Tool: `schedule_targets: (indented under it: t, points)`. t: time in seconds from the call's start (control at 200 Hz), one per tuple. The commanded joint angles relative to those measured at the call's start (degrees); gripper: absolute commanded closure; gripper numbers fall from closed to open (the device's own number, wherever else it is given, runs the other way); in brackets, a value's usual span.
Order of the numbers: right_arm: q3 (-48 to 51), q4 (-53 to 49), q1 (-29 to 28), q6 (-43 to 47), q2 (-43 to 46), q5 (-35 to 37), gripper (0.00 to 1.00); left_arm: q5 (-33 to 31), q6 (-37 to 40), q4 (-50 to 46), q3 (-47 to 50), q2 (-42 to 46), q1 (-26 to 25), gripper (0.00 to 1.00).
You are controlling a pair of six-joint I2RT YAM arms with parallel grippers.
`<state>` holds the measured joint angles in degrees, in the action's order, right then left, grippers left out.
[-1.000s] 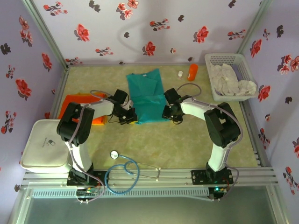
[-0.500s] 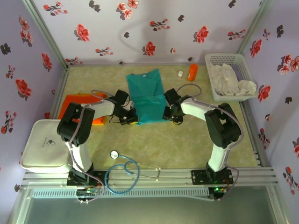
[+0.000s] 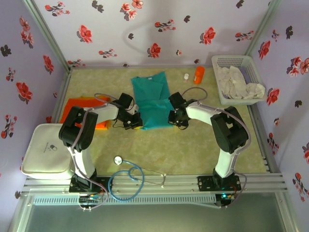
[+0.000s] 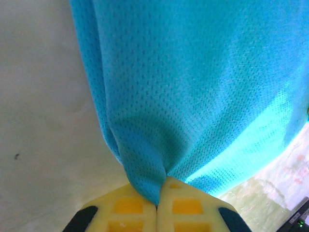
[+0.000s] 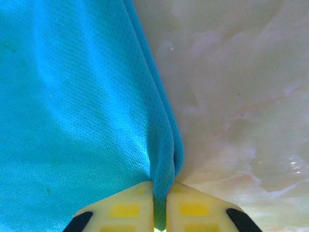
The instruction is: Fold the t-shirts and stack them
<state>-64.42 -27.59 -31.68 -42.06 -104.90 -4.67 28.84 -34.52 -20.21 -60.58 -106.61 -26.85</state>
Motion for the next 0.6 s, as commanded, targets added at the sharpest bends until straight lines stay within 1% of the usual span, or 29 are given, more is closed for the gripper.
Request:
schedule_targets:
  t: [0.0,0.045,0.185,0.41,0.595]
  points:
    - [1.4,0.2,-0.3,-0.3,2.2,0.7,0.95,-2.5,2.6,-4.7,1.3,2.2,-0.9,1.0]
    - [1.8,0.4,-0.3,0.0,2.8,0.2,1.0,-3.3,3.0,-5.6,1.5,2.8,-1.2,1.0]
    - [3.7,-0.5,-0.4,0.3,5.7,-1.1,1.0,-3.9,2.6,-7.0,2.9,5.7,-2.2,1.0]
    - [9.1,-3.2,-1.5,0.0,14.3,-2.3,1.0,-6.4,1.0,-10.5,6.2,13.2,-4.8,1.0]
    - [12.3,-6.0,-5.0,-2.3,21.6,-0.9,1.0,-7.8,-4.4,-12.3,9.7,20.7,-7.8,1.0]
